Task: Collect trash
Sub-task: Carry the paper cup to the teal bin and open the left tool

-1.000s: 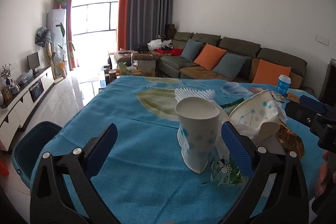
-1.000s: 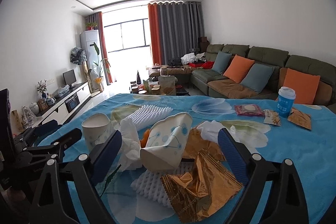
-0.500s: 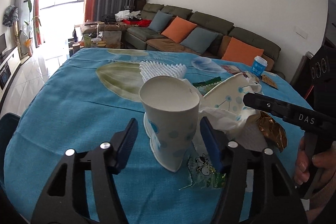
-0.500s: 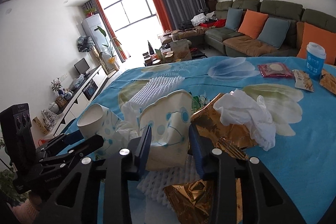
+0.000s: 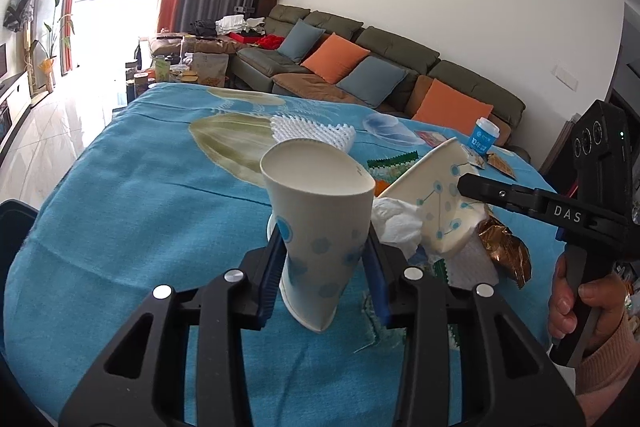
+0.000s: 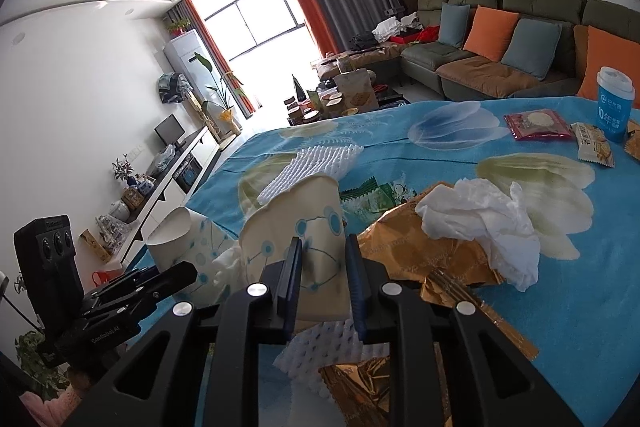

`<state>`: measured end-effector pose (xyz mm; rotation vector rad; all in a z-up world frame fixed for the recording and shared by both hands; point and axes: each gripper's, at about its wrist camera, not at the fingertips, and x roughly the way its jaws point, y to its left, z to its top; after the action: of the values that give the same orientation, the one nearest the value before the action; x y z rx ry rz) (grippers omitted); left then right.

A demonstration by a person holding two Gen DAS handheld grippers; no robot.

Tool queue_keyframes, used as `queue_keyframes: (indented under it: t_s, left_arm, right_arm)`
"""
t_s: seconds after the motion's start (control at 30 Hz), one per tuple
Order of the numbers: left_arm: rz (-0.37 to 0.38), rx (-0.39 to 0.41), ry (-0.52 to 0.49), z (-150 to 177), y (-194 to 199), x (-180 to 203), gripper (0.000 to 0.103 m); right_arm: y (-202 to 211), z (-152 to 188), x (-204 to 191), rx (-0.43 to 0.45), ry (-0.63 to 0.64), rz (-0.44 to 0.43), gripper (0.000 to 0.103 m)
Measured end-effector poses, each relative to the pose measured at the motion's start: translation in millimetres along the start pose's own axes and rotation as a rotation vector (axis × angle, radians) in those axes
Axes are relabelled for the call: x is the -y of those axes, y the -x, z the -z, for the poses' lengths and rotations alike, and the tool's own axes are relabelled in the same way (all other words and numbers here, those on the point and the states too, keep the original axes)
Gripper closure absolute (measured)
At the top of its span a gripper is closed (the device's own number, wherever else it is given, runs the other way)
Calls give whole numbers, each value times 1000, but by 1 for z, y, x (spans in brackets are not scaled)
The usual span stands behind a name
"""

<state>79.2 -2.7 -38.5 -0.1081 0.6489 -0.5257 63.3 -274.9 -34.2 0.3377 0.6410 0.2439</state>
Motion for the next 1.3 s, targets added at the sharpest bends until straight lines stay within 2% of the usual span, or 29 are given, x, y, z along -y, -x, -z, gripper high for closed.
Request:
queue_keyframes:
  t_s: [0.27,0.43,0.67,0.93,1.13,1.3]
  left_arm:
    - [-39,49,13,-4,36,-21,66]
    - [-103,94,41,-5,68,-45,65]
    - [-246,140,118,-1,108,-90,66]
    - [-389,128,239,14,135,-156,66]
    - [-440,98,315,29,146,-201,66]
    - [-463,63,380,39,142,-235,66]
  right_arm:
    - [20,-18,-19,78,42,-3,83]
    - [15,-30,-47,78,79,-83,83]
    - [-43,-30,-128,-39,171,-278,83]
    - [-114,-20,-227,-180,246,-422,83]
    - [-166,-10,-278,-272,252,-456,83]
    - [-205,0,-293,-351,237,-438,83]
